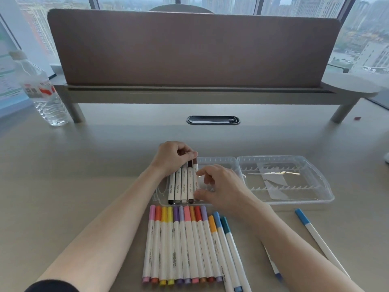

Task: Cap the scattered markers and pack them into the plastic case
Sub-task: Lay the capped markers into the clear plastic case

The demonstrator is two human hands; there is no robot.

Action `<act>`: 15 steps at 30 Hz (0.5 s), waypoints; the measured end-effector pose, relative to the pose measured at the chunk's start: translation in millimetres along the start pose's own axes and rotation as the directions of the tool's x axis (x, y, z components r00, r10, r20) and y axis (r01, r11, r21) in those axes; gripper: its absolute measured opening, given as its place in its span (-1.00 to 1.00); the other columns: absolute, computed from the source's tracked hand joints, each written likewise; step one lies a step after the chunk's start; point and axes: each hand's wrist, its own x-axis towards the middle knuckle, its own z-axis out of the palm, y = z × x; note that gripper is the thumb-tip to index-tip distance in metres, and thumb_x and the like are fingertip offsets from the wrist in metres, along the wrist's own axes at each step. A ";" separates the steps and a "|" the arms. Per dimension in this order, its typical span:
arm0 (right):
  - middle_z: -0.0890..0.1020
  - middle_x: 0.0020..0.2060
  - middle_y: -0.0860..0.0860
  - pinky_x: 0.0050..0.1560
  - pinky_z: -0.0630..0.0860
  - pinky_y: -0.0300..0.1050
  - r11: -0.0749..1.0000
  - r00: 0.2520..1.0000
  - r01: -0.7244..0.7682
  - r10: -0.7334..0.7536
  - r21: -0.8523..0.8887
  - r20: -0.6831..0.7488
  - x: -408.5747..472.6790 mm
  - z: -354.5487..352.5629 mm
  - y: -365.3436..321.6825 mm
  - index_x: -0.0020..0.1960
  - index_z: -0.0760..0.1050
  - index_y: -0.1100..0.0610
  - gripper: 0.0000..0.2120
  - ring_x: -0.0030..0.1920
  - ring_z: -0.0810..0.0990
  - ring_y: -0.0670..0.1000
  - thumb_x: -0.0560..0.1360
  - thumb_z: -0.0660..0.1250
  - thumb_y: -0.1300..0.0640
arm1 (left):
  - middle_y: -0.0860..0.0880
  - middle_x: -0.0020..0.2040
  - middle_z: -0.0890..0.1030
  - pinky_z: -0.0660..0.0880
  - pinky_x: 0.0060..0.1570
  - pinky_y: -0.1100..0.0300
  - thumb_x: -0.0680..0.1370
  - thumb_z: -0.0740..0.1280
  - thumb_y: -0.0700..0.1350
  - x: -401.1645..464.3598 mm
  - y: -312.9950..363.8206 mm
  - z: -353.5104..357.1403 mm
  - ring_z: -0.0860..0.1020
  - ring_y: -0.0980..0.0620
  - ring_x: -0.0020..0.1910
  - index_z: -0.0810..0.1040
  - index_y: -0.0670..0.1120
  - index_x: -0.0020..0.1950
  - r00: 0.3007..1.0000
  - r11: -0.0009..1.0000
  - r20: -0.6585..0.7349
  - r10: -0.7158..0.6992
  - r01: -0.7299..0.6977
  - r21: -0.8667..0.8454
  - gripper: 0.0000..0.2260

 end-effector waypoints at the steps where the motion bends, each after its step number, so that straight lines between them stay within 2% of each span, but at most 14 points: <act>1: 0.50 -0.02 -0.20 -0.09 0.39 -0.27 1.000 1.000 -0.001 0.001 0.008 -0.001 -0.1 1.3 1.2 0.32 0.45 -0.09 -0.53 -0.06 0.47 -0.19 0.46 0.46 -0.13 | 0.10 -0.19 0.69 0.47 -0.27 0.37 0.52 0.46 0.05 1.3 1.2 0.1 0.64 0.19 -0.24 0.69 0.01 -0.13 1.000 1.000 0.009 -0.011 0.011 0.000 -0.87; 4: 0.51 -0.03 -0.20 -0.03 0.46 -0.25 1.000 1.000 -0.010 0.010 0.025 0.016 1.0 1.5 4.5 0.34 0.46 -0.09 -0.52 -0.05 0.49 -0.18 0.46 0.46 -0.12 | 0.04 -0.17 0.69 0.49 -0.23 0.26 0.51 0.48 0.03 8.6 9.3 -5.8 0.63 0.10 -0.21 0.70 -0.03 -0.11 0.994 0.997 0.075 -0.080 0.078 0.025 -0.86; 6: 0.52 0.02 -0.20 0.13 0.50 -0.11 1.000 0.999 -0.009 0.009 -0.006 0.040 4.1 -0.4 4.7 0.29 0.48 -0.10 -0.57 0.01 0.50 -0.15 0.47 0.43 -0.15 | 0.02 -0.19 0.68 0.46 -0.28 0.25 0.50 0.49 -0.01 16.4 14.5 -10.2 0.59 0.10 -0.27 0.70 -0.08 -0.11 0.983 0.989 0.116 -0.140 0.133 0.069 -0.85; 8: 0.51 0.15 -0.20 0.31 0.36 0.02 0.996 0.999 0.009 -0.006 -0.092 0.039 9.2 -2.7 5.1 0.31 0.46 -0.13 -0.56 0.16 0.46 -0.11 0.48 0.38 -0.21 | 0.04 -0.24 0.66 0.42 -0.33 0.27 0.51 0.49 -0.01 22.1 18.7 -10.6 0.55 0.14 -0.34 0.69 -0.11 -0.11 0.981 0.982 0.106 -0.161 0.148 0.118 -0.83; 10: 0.48 0.26 -0.18 0.40 0.23 0.05 0.989 0.999 0.017 -0.011 -0.146 0.041 15.2 -4.5 5.4 0.38 0.44 -0.12 -0.52 0.28 0.43 -0.07 0.50 0.33 -0.22 | 0.02 -0.23 0.67 0.40 -0.31 0.28 0.52 0.48 0.02 25.0 20.3 -6.7 0.54 0.17 -0.33 0.70 -0.11 -0.09 0.988 0.979 0.062 -0.140 0.129 0.161 -0.81; 12: 0.47 0.31 -0.16 0.42 0.19 0.06 0.985 0.999 0.023 -0.015 -0.172 0.050 19.3 -6.9 5.5 0.42 0.42 -0.11 -0.51 0.33 0.42 -0.05 0.52 0.31 -0.19 | 0.03 -0.19 0.68 0.40 -0.28 0.28 0.54 0.45 0.03 25.2 21.5 -2.9 0.55 0.17 -0.26 0.70 -0.09 -0.06 0.992 0.976 0.032 -0.118 0.110 0.187 -0.81; 15: 0.47 0.37 -0.11 0.45 0.25 0.10 0.980 0.997 0.049 -0.036 -0.190 0.074 18.3 -10.0 4.3 0.45 0.39 -0.08 -0.50 0.36 0.43 -0.01 0.54 0.30 -0.14 | 0.05 -0.17 0.66 0.40 -0.25 0.24 0.56 0.42 0.03 23.3 23.2 -2.8 0.56 0.13 -0.22 0.69 -0.06 -0.04 0.993 0.973 0.038 -0.116 0.106 0.203 -0.82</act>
